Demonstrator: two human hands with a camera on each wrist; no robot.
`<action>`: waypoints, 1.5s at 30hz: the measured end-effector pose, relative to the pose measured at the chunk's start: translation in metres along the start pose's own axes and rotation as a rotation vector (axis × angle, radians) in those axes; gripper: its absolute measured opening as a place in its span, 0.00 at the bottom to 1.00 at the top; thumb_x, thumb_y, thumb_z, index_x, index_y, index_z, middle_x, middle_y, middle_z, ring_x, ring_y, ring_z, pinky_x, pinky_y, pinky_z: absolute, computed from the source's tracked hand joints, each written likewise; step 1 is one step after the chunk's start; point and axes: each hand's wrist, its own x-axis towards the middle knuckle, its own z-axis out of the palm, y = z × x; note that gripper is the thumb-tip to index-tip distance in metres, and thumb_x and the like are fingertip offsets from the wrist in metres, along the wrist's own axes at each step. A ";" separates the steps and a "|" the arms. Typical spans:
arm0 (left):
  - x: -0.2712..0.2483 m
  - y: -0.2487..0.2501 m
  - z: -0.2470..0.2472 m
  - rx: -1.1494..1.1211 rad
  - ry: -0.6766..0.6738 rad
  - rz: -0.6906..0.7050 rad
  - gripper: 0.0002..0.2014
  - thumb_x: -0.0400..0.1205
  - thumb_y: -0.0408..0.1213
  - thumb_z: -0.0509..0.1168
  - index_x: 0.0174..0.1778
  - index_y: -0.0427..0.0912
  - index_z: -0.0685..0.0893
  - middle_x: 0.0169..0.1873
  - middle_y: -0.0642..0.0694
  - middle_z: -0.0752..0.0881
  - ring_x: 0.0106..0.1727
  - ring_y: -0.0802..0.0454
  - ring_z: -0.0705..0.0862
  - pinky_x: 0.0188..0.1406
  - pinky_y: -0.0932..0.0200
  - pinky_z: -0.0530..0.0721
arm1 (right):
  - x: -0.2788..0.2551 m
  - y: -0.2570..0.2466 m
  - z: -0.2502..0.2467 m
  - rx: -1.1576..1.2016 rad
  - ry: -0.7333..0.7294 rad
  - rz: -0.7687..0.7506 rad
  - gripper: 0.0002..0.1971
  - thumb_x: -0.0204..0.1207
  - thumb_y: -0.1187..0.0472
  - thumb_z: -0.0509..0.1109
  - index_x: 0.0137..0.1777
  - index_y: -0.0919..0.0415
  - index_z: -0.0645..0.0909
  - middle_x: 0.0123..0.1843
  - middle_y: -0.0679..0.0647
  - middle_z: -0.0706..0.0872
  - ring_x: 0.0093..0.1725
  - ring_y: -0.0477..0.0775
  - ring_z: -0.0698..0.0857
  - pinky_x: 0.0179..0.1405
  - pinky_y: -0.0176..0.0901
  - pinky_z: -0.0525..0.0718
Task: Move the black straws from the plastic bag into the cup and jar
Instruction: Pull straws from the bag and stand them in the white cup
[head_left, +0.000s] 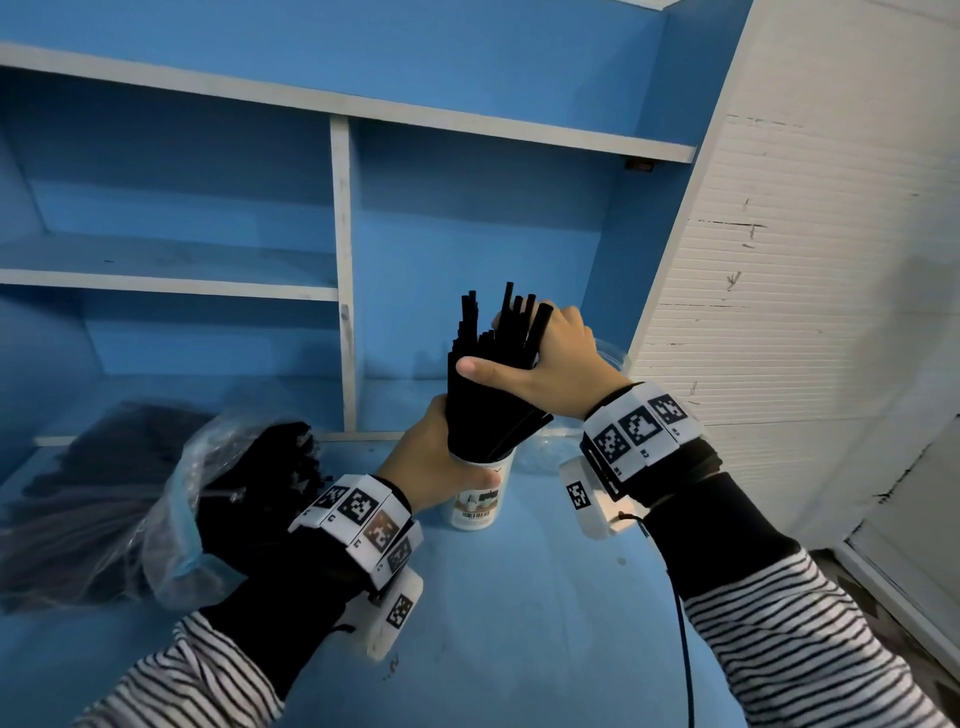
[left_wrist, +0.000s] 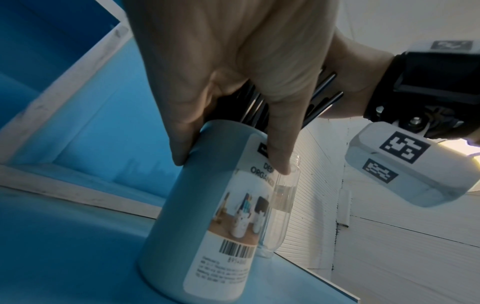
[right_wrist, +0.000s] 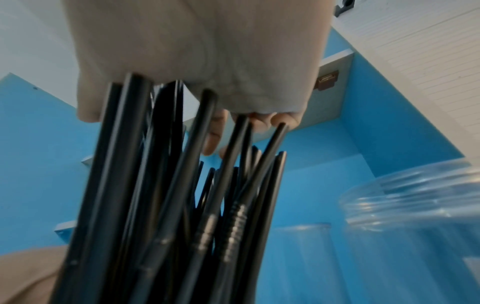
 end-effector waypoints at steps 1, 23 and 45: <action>0.000 -0.001 0.000 -0.004 -0.001 0.000 0.48 0.60 0.43 0.82 0.75 0.53 0.65 0.62 0.57 0.81 0.63 0.55 0.81 0.63 0.50 0.83 | -0.001 0.001 -0.001 0.021 0.010 -0.007 0.33 0.55 0.21 0.66 0.55 0.41 0.76 0.56 0.47 0.80 0.63 0.56 0.74 0.68 0.56 0.72; -0.003 0.002 -0.001 -0.024 0.007 0.004 0.51 0.51 0.54 0.79 0.72 0.51 0.67 0.61 0.54 0.82 0.62 0.54 0.82 0.62 0.45 0.84 | -0.009 -0.014 0.022 0.045 -0.039 -0.288 0.23 0.87 0.51 0.54 0.80 0.55 0.67 0.81 0.49 0.69 0.81 0.47 0.66 0.80 0.45 0.64; -0.038 0.020 -0.019 0.201 0.016 -0.185 0.50 0.70 0.37 0.78 0.83 0.41 0.55 0.75 0.47 0.72 0.77 0.47 0.71 0.71 0.58 0.70 | -0.029 -0.030 0.028 0.176 0.272 -0.341 0.18 0.82 0.57 0.60 0.69 0.62 0.79 0.68 0.54 0.82 0.70 0.54 0.78 0.71 0.46 0.74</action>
